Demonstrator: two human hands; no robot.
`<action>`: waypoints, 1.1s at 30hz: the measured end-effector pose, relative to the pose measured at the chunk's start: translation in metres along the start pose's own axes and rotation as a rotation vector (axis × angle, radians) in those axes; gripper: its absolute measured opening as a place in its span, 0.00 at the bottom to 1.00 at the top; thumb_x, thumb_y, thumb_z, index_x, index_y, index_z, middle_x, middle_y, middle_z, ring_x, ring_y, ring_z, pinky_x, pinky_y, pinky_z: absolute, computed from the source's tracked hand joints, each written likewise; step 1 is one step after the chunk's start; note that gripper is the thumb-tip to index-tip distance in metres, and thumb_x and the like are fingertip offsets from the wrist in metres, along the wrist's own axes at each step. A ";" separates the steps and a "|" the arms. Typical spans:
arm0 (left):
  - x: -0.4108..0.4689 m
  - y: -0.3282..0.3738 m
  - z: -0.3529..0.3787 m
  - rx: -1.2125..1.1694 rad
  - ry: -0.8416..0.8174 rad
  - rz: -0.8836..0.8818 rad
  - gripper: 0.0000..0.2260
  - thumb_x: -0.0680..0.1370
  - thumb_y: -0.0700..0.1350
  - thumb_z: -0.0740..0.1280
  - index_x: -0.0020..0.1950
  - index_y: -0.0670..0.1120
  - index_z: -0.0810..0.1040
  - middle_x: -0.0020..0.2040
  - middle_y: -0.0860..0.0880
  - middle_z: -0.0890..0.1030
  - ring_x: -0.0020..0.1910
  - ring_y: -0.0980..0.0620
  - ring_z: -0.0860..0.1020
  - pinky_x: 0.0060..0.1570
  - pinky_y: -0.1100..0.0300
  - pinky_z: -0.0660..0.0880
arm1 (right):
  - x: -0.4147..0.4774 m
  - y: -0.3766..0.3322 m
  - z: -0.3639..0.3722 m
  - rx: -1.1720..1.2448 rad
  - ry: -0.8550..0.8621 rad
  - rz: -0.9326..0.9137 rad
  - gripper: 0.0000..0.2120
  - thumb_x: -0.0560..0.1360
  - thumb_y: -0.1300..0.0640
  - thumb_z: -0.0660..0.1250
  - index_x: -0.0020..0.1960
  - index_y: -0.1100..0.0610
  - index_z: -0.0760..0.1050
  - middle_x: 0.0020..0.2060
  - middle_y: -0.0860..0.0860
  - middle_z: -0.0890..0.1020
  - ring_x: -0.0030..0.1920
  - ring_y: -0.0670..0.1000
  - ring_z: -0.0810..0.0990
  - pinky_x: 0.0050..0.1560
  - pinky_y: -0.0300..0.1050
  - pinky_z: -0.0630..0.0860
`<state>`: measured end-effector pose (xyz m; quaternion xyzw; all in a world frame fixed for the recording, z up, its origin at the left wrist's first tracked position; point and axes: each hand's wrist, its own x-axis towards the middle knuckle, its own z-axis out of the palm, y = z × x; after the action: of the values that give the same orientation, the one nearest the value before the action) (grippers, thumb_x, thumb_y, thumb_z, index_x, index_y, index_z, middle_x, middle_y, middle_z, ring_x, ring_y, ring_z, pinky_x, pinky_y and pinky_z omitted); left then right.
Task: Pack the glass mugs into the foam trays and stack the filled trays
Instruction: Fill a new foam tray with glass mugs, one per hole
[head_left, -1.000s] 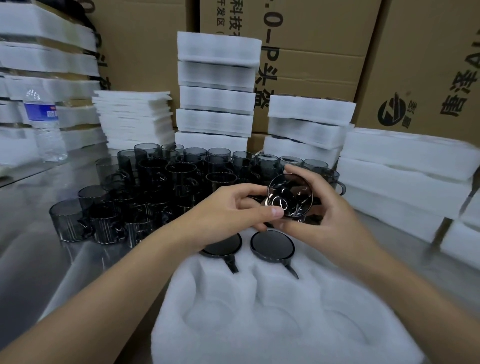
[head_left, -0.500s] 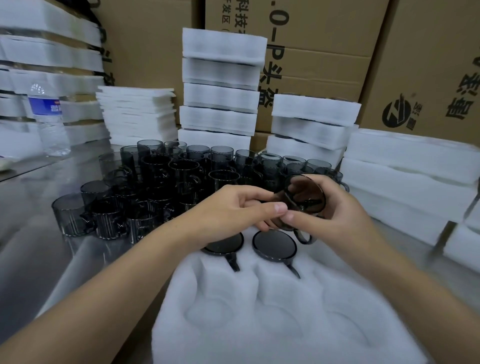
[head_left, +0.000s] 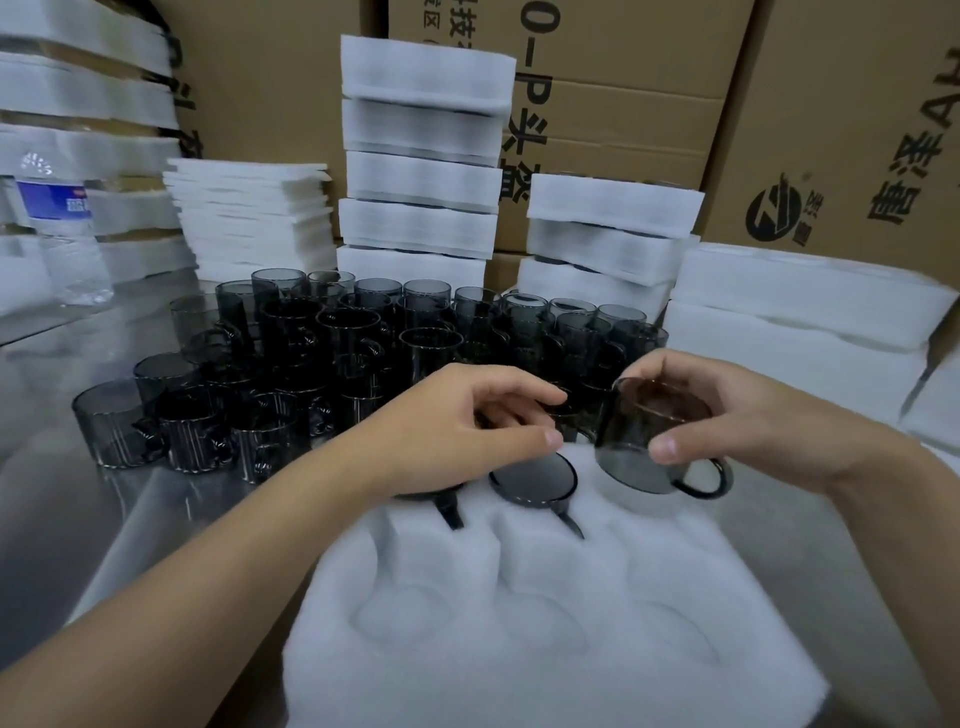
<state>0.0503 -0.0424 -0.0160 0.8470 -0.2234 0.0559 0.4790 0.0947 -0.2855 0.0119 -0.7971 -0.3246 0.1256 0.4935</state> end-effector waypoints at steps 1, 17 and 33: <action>-0.002 0.002 0.002 0.095 0.002 0.048 0.14 0.74 0.49 0.71 0.58 0.60 0.78 0.51 0.59 0.82 0.48 0.64 0.78 0.47 0.72 0.72 | -0.001 0.000 -0.001 -0.022 -0.032 0.009 0.24 0.55 0.55 0.78 0.50 0.53 0.77 0.42 0.44 0.80 0.44 0.44 0.76 0.42 0.34 0.74; -0.009 0.009 0.005 0.576 -0.218 0.220 0.28 0.76 0.58 0.59 0.70 0.74 0.47 0.63 0.62 0.71 0.62 0.62 0.68 0.63 0.58 0.65 | -0.003 -0.003 -0.001 -0.162 -0.146 0.085 0.26 0.55 0.49 0.79 0.50 0.46 0.75 0.46 0.59 0.76 0.45 0.52 0.74 0.47 0.51 0.72; -0.007 0.010 0.005 0.643 -0.306 0.170 0.25 0.74 0.63 0.56 0.71 0.70 0.57 0.68 0.64 0.68 0.65 0.61 0.65 0.66 0.54 0.61 | -0.002 0.003 0.000 -0.316 -0.222 0.082 0.23 0.58 0.37 0.75 0.51 0.38 0.75 0.45 0.39 0.78 0.44 0.40 0.75 0.44 0.33 0.72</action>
<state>0.0388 -0.0488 -0.0135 0.9313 -0.3331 0.0356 0.1431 0.0942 -0.2872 0.0093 -0.8585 -0.3600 0.1804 0.3176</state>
